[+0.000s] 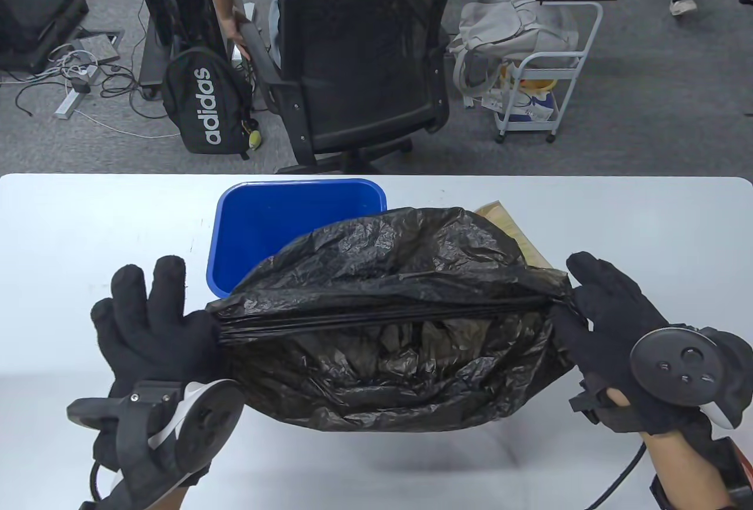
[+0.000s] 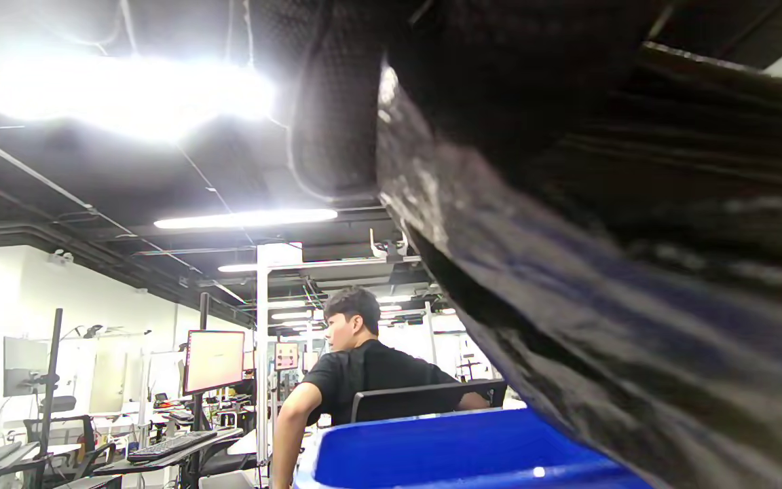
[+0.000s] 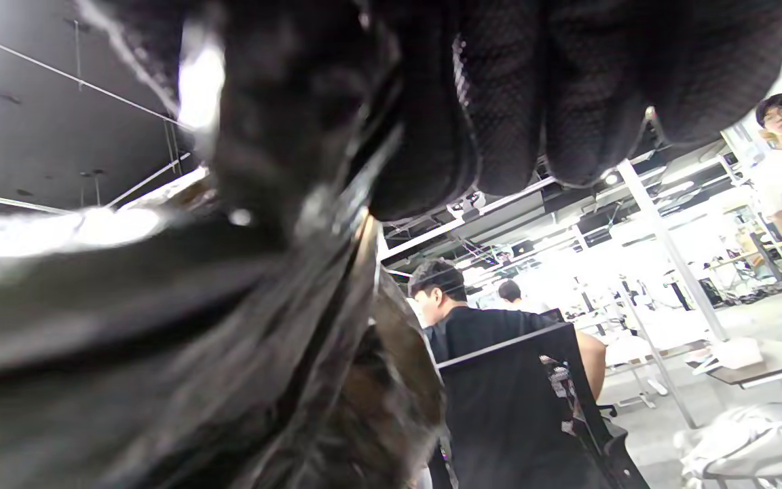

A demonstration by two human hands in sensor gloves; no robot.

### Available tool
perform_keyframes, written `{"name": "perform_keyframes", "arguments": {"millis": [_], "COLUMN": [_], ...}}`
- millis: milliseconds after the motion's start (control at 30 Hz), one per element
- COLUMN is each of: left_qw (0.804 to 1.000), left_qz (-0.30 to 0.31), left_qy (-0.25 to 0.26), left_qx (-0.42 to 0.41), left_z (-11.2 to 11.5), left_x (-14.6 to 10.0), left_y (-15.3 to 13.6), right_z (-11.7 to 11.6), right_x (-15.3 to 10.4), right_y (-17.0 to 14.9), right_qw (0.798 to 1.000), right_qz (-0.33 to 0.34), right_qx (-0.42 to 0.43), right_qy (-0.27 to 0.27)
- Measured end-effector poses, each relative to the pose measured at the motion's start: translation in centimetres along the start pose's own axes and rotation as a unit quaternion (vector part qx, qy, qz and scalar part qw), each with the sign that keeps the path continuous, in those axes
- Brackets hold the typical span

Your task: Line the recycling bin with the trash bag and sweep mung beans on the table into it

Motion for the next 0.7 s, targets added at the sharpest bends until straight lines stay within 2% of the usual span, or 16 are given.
{"name": "perform_keyframes", "arguments": {"millis": [233, 467, 567, 700], "left_qw": [0.999, 0.996, 0.994, 0.991], "left_qz": [-0.033, -0.073, -0.09, -0.122], "left_qy": [0.024, 0.048, 0.055, 0.051], "left_qx": [-0.003, -0.004, -0.013, -0.02], "left_z": [-1.0, -1.7, -1.6, -0.2], "left_x": [1.4, 3.8, 5.3, 7.7], "left_y": [-2.3, -5.0, -6.2, -7.7], "right_z": [0.8, 0.5, 0.1, -1.0], "right_x": [2.1, 5.0, 6.4, 8.7], "right_y": [2.5, 4.4, 5.2, 5.6], "right_qw": [1.0, 0.999, 0.998, 0.998], "right_qz": [0.008, 0.009, 0.002, -0.015], "right_qx": [0.006, 0.02, 0.021, 0.034], "right_qy": [-0.022, -0.047, -0.054, -0.047]}}
Point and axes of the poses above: the tracker on the back of each hand, its own y axis roughly to the thumb side, its own x axis roughly from the wrist to the fingertips, z = x × y, the point moved 2 cm from there along x, roughly from the wrist to the fingertips, and after that the axes turned 5 degrees about y, right-handed, at the moved point
